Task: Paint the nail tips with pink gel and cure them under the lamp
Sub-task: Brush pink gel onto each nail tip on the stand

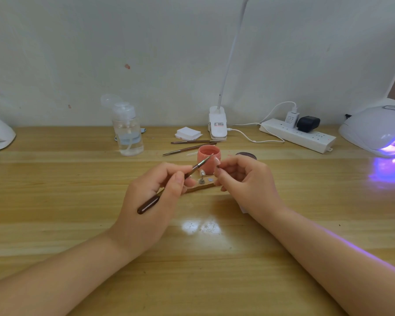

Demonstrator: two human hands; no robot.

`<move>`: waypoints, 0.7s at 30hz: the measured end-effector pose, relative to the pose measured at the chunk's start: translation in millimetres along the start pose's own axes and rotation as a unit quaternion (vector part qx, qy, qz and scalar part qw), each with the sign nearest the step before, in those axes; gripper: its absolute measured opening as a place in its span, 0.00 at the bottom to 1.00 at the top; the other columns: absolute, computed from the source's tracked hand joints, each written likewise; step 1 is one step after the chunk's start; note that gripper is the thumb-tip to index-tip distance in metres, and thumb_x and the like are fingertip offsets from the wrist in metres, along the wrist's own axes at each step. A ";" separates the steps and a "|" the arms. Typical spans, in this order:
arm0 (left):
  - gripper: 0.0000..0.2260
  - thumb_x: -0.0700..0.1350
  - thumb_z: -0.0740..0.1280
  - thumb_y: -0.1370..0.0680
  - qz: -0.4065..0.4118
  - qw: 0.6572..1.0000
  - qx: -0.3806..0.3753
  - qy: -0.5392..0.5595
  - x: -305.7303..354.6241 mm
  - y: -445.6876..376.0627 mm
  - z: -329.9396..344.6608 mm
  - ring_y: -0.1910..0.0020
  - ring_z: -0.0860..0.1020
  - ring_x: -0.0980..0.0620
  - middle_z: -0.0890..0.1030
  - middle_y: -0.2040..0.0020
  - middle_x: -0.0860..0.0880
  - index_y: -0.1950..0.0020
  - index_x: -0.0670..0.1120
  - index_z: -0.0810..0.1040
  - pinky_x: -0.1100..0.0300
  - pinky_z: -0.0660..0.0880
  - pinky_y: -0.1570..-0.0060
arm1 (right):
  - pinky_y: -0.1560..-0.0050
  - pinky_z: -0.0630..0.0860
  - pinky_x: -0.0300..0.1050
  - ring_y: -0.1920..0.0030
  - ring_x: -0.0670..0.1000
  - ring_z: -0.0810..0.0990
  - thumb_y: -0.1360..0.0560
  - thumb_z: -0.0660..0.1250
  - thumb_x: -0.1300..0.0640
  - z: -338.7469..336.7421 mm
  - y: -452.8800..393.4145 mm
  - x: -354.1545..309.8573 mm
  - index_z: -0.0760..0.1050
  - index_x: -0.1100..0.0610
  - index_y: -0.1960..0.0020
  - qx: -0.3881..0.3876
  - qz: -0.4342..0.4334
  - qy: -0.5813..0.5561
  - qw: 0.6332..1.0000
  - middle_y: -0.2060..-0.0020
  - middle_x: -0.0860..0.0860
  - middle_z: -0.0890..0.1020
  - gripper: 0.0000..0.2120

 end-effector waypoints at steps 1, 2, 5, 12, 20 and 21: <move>0.12 0.50 0.59 0.22 -0.004 1.000 -0.008 -0.002 -0.9 0.1 1.3 0.54 0.82 0.56 0.84 0.55 0.52 0.47 0.49 0.80 0.68 0.76 0.53 | 0.59 0.81 0.47 0.61 0.52 0.84 0.26 0.71 0.60 0.2 0.0 -0.7 0.81 0.57 0.55 -0.001 -0.002 0.001 1.000 0.63 0.49 0.85 0.00; 0.12 0.50 0.59 0.22 -0.002 1.000 -0.016 -0.004 -1.0 0.7 2.3 0.55 0.82 0.56 0.84 0.56 0.51 0.48 0.49 0.80 0.68 0.76 0.53 | 0.59 0.82 0.48 0.61 0.53 0.84 0.26 0.71 0.60 0.2 -0.1 -1.0 0.81 0.56 0.56 0.000 -0.002 0.003 1.000 0.64 0.50 0.85 0.00; 0.12 0.48 0.58 0.22 0.012 1.000 -0.020 0.002 1.6 2.0 0.3 0.56 0.82 0.54 0.84 0.58 0.49 0.50 0.46 0.80 0.67 0.76 0.54 | 0.58 0.82 0.53 0.61 0.55 0.84 0.26 0.71 0.61 -1.0 -0.2 -0.2 0.81 0.57 0.55 0.003 0.001 0.007 1.000 0.64 0.52 0.85 0.01; 0.11 0.51 0.60 0.23 -0.001 0.999 -0.028 -0.041 -1.2 -0.3 3.6 0.52 0.82 0.53 0.84 0.55 0.54 0.47 0.52 0.80 0.62 0.77 0.51 | 0.58 0.82 0.51 0.61 0.52 0.84 0.26 0.71 0.61 0.1 0.7 -1.9 0.81 0.59 0.54 -0.002 0.001 0.008 1.000 0.63 0.48 0.85 0.02; 0.10 0.50 0.60 0.22 0.049 0.992 -0.028 -0.109 14.1 1.0 5.5 0.54 0.80 0.57 0.83 0.54 0.58 0.46 0.58 0.78 0.64 0.73 0.54 | 0.56 0.81 0.53 0.60 0.52 0.84 0.26 0.70 0.62 1.0 0.8 -3.7 0.81 0.58 0.54 -0.006 0.000 0.019 1.000 0.62 0.47 0.86 0.02; 0.10 0.50 0.60 0.23 0.047 0.992 -0.030 -0.113 13.2 0.8 5.5 0.55 0.80 0.58 0.83 0.54 0.58 0.47 0.57 0.79 0.65 0.73 0.54 | 0.56 0.81 0.54 0.61 0.52 0.84 0.26 0.70 0.62 0.2 0.6 -3.8 0.81 0.57 0.55 -0.002 -0.001 0.023 1.000 0.62 0.47 0.85 0.02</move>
Point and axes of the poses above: each hand's wrist, its own y-axis away from the middle knuckle, its own z-axis out of the palm, x = y × z, the point moved 10 cm from there along -y, towards the middle knuckle
